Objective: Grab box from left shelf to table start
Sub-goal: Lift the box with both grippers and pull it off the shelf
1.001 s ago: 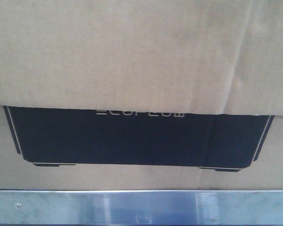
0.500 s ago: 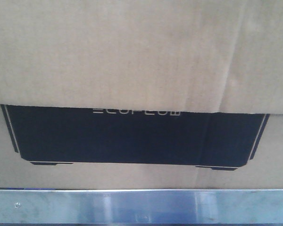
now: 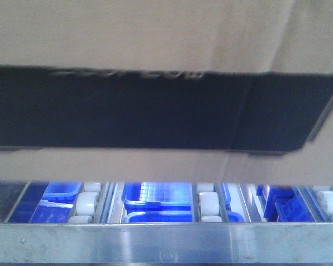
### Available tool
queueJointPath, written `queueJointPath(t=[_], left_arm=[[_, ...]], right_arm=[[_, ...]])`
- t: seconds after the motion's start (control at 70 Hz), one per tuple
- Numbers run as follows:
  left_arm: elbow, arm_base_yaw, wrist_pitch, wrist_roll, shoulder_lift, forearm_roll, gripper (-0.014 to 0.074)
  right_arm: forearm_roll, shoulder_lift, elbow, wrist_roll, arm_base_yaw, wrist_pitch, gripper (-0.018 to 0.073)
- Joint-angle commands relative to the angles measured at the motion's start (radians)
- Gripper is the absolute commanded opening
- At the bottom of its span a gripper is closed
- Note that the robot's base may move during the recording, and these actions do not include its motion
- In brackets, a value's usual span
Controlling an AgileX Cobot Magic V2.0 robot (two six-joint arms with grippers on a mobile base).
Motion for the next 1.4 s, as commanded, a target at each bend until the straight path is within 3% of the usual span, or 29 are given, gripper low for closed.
queueJointPath(t=[0.0, 0.272, 0.972, 1.386], left_arm=[[0.03, -0.009, -0.126, -0.011, -0.086, -0.027, -0.0093], [0.161, -0.009, -0.162, -0.011, -0.287, -0.028, -0.0093], [0.159, -0.009, -0.228, -0.011, -0.55, -0.037, -0.0093], [0.062, 0.036, -0.106, 0.008, -0.537, -0.026, -0.0093]], right_arm=[[-0.011, -0.067, 0.014, -0.022, -0.003, -0.076, 0.0057], [-0.01, -0.268, 0.056, -0.022, -0.003, -0.069, 0.0057], [-0.01, -0.566, 0.055, -0.023, -0.003, -0.124, 0.0057], [0.017, -0.579, 0.044, -0.023, -0.003, -0.108, 0.0057]])
